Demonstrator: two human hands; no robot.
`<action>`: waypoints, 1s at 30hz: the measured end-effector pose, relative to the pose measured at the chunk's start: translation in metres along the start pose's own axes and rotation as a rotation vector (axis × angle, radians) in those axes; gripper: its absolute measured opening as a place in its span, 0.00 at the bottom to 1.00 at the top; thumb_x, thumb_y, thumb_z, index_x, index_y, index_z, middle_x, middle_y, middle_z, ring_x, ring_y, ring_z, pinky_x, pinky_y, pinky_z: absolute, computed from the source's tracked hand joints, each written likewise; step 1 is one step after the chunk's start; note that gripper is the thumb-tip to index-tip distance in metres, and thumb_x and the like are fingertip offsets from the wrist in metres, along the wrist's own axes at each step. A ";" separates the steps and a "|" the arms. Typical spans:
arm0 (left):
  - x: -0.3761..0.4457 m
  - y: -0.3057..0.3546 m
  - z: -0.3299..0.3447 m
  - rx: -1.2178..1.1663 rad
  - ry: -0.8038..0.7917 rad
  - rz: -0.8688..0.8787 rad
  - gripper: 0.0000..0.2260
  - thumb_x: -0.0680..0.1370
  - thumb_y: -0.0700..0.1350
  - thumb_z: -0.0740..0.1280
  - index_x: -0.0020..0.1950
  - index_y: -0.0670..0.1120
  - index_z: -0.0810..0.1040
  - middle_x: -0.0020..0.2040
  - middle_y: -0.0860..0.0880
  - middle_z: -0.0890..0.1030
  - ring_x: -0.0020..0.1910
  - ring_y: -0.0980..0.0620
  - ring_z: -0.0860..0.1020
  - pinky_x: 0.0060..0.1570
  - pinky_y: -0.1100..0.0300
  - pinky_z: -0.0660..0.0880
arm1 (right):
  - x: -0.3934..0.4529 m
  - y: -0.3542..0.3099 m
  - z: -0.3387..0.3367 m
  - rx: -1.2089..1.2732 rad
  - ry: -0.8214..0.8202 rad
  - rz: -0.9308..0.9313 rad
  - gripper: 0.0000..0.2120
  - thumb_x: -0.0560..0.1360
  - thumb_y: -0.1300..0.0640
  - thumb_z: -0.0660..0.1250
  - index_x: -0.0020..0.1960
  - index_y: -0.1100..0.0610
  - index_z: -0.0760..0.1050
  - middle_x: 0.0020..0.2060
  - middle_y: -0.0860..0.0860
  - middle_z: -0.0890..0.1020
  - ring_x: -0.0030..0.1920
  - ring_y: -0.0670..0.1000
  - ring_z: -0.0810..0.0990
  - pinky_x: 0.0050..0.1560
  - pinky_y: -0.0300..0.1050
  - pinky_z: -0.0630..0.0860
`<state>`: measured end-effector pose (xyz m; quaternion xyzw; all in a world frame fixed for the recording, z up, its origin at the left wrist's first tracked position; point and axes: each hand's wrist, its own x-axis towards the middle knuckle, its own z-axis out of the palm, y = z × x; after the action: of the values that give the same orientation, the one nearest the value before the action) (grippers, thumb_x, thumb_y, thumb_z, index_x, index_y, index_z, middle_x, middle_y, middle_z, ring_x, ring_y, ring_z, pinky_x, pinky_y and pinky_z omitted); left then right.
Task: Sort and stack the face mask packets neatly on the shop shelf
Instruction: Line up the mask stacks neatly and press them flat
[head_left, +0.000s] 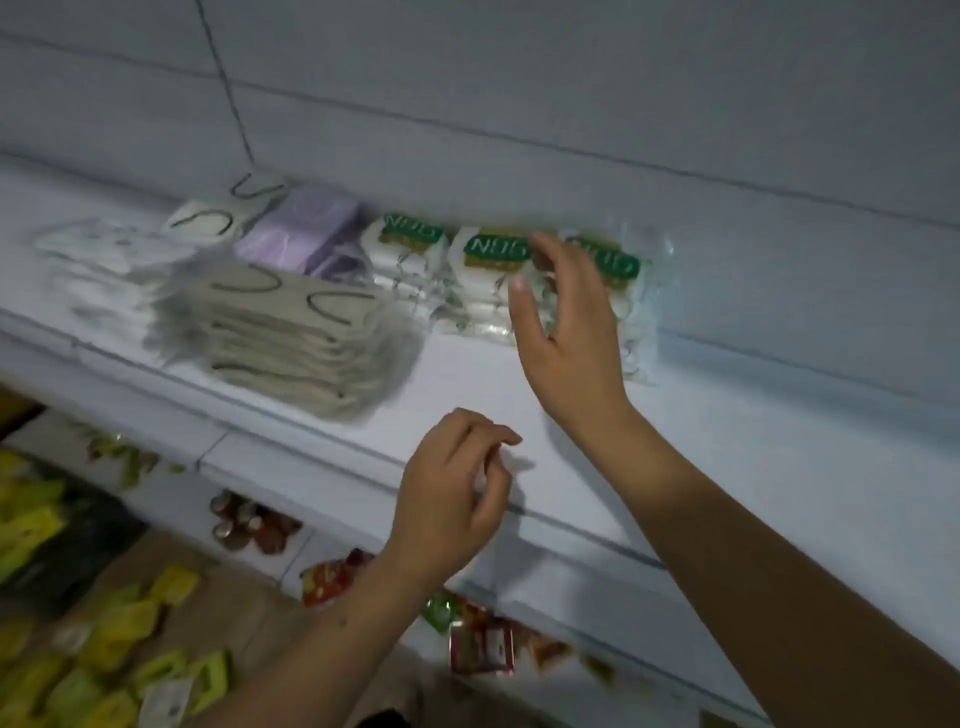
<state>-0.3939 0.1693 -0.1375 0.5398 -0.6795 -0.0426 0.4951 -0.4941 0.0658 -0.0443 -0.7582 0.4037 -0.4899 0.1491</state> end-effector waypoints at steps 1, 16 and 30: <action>-0.033 -0.003 0.002 0.054 -0.027 0.002 0.10 0.77 0.38 0.61 0.51 0.41 0.82 0.46 0.47 0.78 0.44 0.50 0.77 0.43 0.60 0.73 | -0.018 -0.008 0.010 0.041 -0.047 -0.051 0.21 0.82 0.53 0.60 0.71 0.60 0.68 0.64 0.54 0.75 0.64 0.48 0.74 0.65 0.44 0.71; -0.283 -0.137 0.130 -0.102 -0.338 -1.173 0.12 0.79 0.39 0.63 0.62 0.43 0.78 0.57 0.45 0.77 0.51 0.46 0.78 0.50 0.56 0.74 | -0.293 0.229 0.124 -0.593 -0.846 0.566 0.49 0.73 0.29 0.62 0.81 0.55 0.46 0.79 0.60 0.49 0.78 0.65 0.51 0.76 0.60 0.55; -0.229 -0.139 0.088 -1.056 -0.085 -1.548 0.12 0.81 0.54 0.65 0.59 0.49 0.77 0.53 0.46 0.82 0.55 0.47 0.81 0.62 0.52 0.77 | -0.323 0.147 0.092 0.332 -0.428 0.960 0.15 0.74 0.48 0.70 0.54 0.57 0.82 0.47 0.59 0.85 0.48 0.60 0.84 0.48 0.46 0.81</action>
<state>-0.3771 0.2473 -0.4078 0.5453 -0.0414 -0.6828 0.4845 -0.5457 0.2026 -0.3811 -0.5378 0.5822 -0.2586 0.5522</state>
